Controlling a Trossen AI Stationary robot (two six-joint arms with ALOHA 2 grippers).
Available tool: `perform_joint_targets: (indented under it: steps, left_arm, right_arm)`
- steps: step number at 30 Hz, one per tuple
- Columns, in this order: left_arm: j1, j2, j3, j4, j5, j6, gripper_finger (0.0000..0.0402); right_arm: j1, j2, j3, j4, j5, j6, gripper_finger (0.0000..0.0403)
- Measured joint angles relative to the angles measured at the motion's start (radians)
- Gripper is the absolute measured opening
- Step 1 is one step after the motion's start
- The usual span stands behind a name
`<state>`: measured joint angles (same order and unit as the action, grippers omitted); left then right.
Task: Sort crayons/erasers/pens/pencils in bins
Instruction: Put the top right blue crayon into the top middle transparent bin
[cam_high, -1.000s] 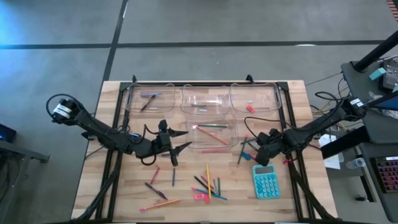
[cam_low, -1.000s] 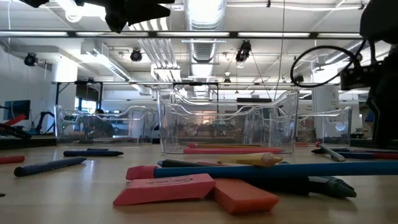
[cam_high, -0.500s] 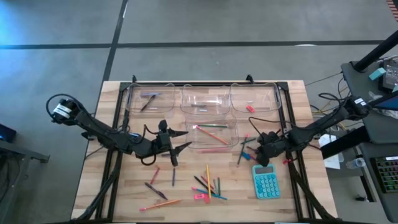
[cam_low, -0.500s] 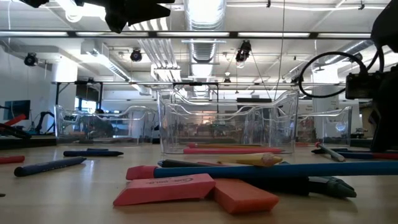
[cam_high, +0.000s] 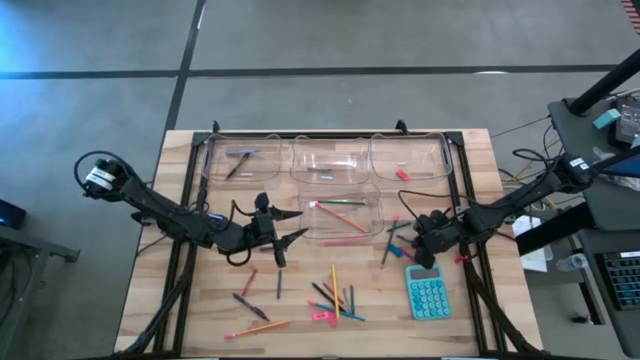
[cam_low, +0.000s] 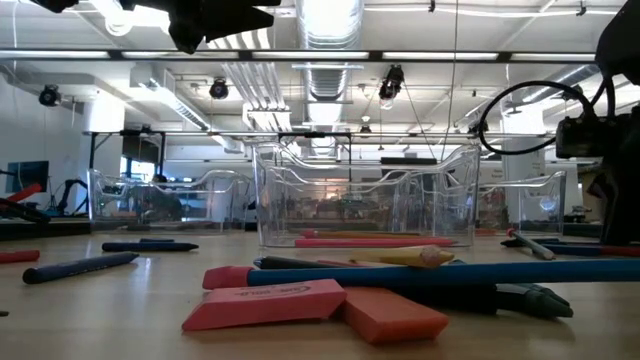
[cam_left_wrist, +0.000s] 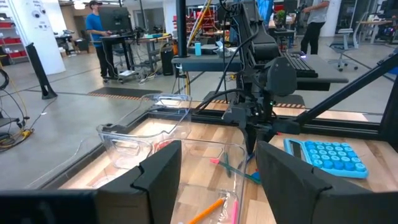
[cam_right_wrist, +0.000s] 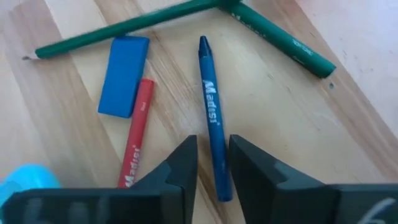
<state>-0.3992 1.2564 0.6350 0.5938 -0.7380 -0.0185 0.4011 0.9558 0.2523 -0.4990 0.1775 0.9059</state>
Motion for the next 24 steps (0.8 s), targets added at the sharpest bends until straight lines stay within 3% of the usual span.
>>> perform_joint_targets:
  steps: [9,24]
  left_arm:
    - [0.0,0.0,0.0,0.0,0.0,0.0,0.0192]
    - [0.0,0.0,0.0,-0.001,0.001,-0.001,0.0192]
  right_arm:
    - [0.0,0.0,0.01,-0.043,-0.015,0.019,0.0019]
    - [0.0,0.002,0.226,-0.299,-0.002,-0.002,0.0018]
